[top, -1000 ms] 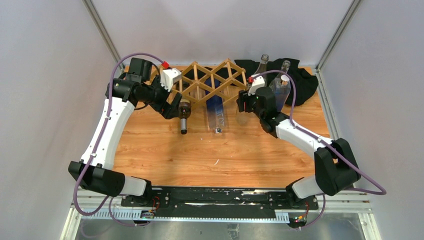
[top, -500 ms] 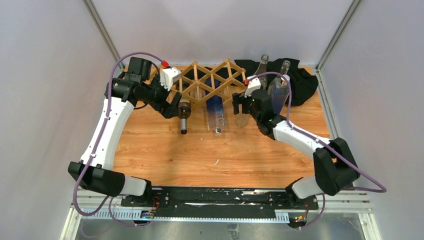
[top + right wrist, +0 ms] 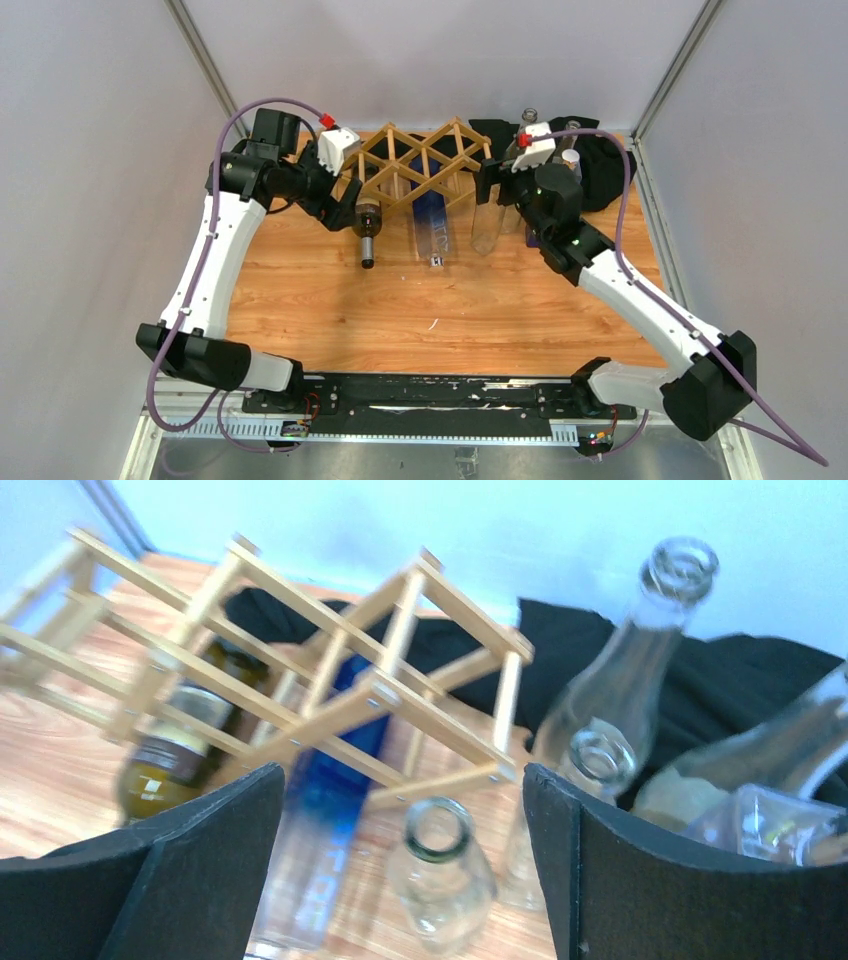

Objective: Take the wine bottle off the wine rack

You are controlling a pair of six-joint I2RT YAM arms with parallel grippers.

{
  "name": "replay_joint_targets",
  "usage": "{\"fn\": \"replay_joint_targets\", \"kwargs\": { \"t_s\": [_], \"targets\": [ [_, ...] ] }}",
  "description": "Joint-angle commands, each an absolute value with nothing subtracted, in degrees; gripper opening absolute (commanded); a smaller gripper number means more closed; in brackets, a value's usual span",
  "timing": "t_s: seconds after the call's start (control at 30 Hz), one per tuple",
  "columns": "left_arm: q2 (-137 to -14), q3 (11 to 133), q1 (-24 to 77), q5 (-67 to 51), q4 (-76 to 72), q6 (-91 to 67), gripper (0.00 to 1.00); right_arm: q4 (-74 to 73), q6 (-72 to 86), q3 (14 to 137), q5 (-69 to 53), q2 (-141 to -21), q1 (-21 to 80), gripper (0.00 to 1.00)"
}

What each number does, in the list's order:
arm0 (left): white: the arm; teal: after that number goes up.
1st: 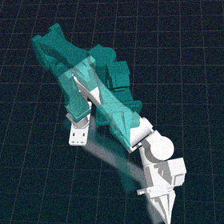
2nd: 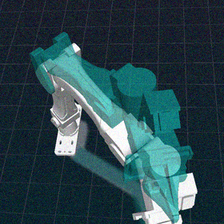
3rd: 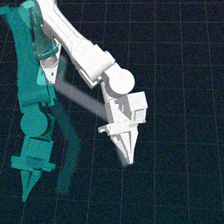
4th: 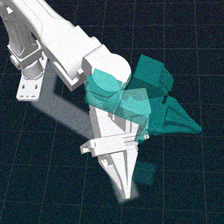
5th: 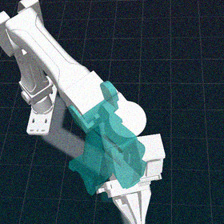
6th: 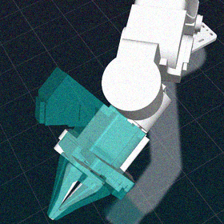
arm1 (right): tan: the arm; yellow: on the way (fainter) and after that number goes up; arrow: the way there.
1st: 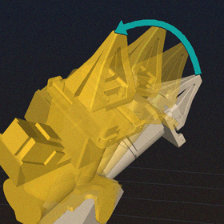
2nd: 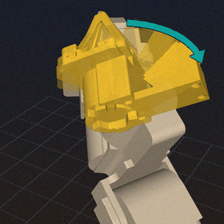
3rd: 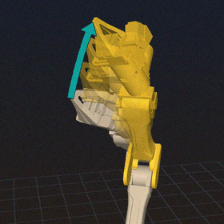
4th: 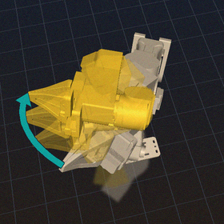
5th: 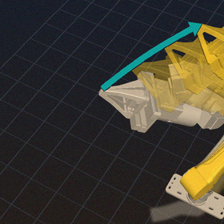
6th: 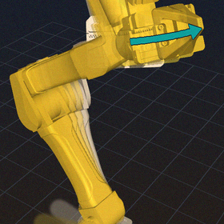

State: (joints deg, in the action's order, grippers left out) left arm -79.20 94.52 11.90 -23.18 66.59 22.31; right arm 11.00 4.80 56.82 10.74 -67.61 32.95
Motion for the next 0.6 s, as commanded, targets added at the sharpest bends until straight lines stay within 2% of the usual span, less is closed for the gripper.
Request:
{"fn": "replay_joint_targets", "kwargs": {
  "t_s": [0.0, 0.23, 0.43, 0.57],
  "targets": [
    [-80.60, 96.90, 9.55, -21.90, 67.10, 22.27, 1.00, 0.58, 9.75, 65.56, 10.99, -67.74, 38.48, 0.92],
    [-81.50, 98.67, 4.34, -22.39, 67.15, 22.76, 1.00, -10.76, 17.85, 77.04, 9.83, -81.35, 49.80, 0.93],
    [-79.76, 97.18, 1.64, -23.66, 67.15, 23.82, 1.00, -5.64, 27.22, 80.22, -2.60, -92.40, 50.77, 0.96],
    [-79.08, 95.81, 1.07, -24.23, 67.15, 24.23, 1.00, -10.97, 27.75, 88.28, -1.67, -101.13, 52.08, 0.96]
  ]
}}
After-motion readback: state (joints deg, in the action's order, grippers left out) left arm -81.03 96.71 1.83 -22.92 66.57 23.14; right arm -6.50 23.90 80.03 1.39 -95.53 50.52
